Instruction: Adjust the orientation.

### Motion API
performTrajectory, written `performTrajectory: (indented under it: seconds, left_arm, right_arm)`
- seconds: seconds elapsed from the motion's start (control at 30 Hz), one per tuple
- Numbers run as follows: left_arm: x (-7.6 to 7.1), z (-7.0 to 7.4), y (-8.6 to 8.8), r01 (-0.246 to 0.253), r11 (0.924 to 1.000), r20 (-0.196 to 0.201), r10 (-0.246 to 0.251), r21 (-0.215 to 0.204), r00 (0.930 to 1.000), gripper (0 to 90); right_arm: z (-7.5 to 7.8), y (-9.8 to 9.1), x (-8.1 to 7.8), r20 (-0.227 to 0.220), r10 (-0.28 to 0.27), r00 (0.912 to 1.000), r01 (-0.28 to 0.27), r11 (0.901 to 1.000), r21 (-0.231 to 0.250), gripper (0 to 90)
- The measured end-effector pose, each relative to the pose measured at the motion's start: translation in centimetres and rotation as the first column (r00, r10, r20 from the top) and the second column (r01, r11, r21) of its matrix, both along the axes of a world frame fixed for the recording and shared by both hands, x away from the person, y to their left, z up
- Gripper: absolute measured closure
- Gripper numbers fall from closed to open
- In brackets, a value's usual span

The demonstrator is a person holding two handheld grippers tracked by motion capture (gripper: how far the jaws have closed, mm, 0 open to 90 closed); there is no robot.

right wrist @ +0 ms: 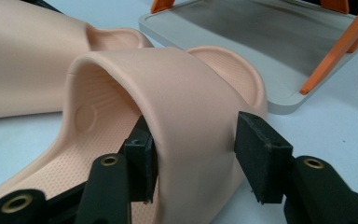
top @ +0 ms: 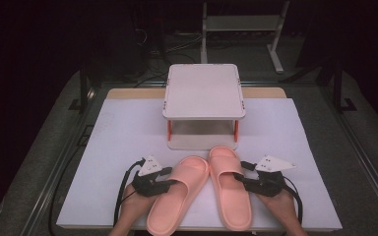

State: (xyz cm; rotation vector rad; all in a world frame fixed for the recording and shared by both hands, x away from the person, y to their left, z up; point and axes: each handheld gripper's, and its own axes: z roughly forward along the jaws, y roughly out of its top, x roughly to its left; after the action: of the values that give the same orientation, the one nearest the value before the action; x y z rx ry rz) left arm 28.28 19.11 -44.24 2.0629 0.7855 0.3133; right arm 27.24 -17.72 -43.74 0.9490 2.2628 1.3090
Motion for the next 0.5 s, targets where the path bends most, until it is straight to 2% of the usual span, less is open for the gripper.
performTrajectory:
  seconds: [0.5]
  left_arm:
    - [-0.06,0.06,0.44,-0.030,0.9995,0.012,0.030,-0.009,0.9995,68.5]
  right_arm:
    - [-0.20,-0.21,0.12,0.008,-0.050,0.9987,0.050,0.9975,-0.050,61.9]
